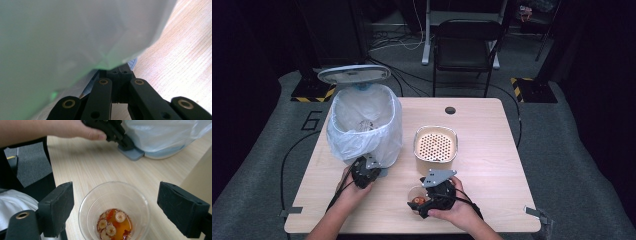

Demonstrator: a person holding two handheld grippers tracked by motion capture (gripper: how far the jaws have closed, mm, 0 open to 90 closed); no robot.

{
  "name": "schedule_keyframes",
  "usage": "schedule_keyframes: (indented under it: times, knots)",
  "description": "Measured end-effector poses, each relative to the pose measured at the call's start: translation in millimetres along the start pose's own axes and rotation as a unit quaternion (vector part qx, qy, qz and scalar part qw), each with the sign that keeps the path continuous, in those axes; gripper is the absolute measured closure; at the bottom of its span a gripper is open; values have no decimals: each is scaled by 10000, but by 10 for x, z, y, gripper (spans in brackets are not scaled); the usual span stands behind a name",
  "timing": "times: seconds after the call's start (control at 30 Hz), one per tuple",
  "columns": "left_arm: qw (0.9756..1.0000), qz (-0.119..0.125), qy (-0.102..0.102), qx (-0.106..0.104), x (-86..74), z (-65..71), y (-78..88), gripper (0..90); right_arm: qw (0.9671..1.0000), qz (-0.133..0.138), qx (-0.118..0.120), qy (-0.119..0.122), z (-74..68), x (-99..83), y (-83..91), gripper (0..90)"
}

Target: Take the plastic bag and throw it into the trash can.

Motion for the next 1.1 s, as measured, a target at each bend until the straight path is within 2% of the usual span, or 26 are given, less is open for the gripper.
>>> schedule_keyframes:
  times: [0.2, 0.27, 0.37, 0.5, 0.57, 0.6, 0.77, 0.8, 0.87, 0.93, 1.1]
  knots:
    - [10000, 27, -27, 7, 1, 1, -3, 900, 9999, -135, -2, 2, -37, -115, -92, 138]
    - [10000, 41, -22, 18, 1, 2, -4, 900, 9998, -157, -48, 83, -42, -138, -115, 139]
    - [10000, 42, -15, 30, 0, 2, -6, 900, 9998, -183, -87, 32, -55, -150, -138, 140]
    - [10000, 30, -29, 24, -1, -1, -4, 900, 9996, -267, -69, 104, -44, -182, -174, 144]
    - [10000, -3, -25, -3, -1, -3, 1, 900, 9994, -318, -86, 119, -39, -199, -192, 160]
    - [10000, 25, -10, 26, -2, 1, -5, 900, 9991, -372, -150, 132, -34, -210, -200, 198]
    - [10000, 39, -19, 22, -1, 1, -5, 900, 9992, -324, -240, 33, -10, -211, -185, 215]
    - [9999, 13, -135, 5, 4, -14, 2, 900, 9991, -334, -267, 8, -5, -213, -177, 217]
    - [9999, 32, -125, -7, 6, -9, 2, 900, 9990, -347, -291, -18, 5, -217, -162, 219]
    - [10000, 27, -86, -10, 3, -6, -1, 900, 9987, -380, -342, 64, 32, -224, -140, 219]
    - [10000, 25, -84, -15, 3, -8, -1, 900, 9981, -352, -498, -9, 113, -219, -38, 221]
Point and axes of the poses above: each handheld gripper's, and its own axes: y roughly backward along the jaws, x roughly out of its top, z roughly to its right, the point moved 4 cm from there along -y, roughly forward along the jaws, and after that the axes turned 9 degrees about z, right-handed, at the moved point
